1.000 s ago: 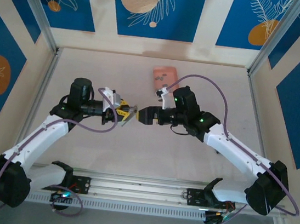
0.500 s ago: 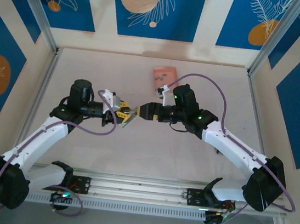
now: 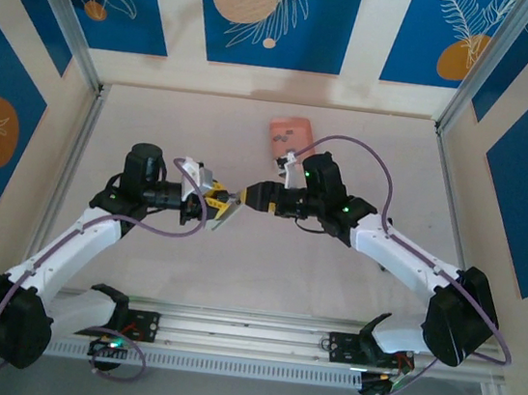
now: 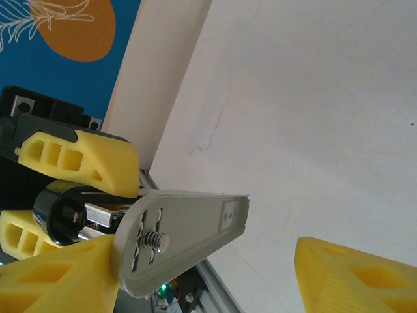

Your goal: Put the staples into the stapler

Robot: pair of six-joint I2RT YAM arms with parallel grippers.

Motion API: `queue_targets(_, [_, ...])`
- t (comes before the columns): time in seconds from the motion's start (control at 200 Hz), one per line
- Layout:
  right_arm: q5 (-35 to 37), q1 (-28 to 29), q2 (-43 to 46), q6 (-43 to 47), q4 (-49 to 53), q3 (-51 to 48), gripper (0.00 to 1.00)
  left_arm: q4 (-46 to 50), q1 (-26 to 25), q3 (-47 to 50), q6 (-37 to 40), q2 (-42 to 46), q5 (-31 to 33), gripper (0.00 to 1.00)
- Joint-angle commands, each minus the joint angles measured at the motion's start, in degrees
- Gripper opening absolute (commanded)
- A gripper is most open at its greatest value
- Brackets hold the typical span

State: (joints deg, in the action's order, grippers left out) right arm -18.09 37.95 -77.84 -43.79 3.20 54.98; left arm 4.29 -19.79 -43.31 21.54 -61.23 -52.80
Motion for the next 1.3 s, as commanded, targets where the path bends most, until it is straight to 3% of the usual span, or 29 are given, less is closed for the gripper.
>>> queue_targets(0.0, [4.4,-1.9,-3.1,-3.2,2.4,-5.9,0.68,-9.4,-0.6,-3.1,-1.4,2.1,-7.1,0.00])
queue_targets(0.445, [6.0,-1.6,-8.4,-7.4,-5.2,-13.0,0.63,-16.4,-0.8,-5.7,-8.5,0.5,-9.3,0.00])
queue_targets(0.81, [8.4,-1.2,-10.5,-8.7,-5.8,-14.7,0.61,-15.5,-1.0,-6.8,-8.1,0.9,-8.9,0.00])
queue_targets(1.105, [9.0,0.7,-8.6,-6.4,-5.9,-14.3,0.63,-19.2,-1.5,-7.3,-11.2,1.2,-2.6,0.00])
queue_targets(1.295, [13.6,1.2,-1.1,-0.6,-4.1,-15.6,0.68,-21.7,-1.5,-7.3,-13.3,0.9,0.2,0.00])
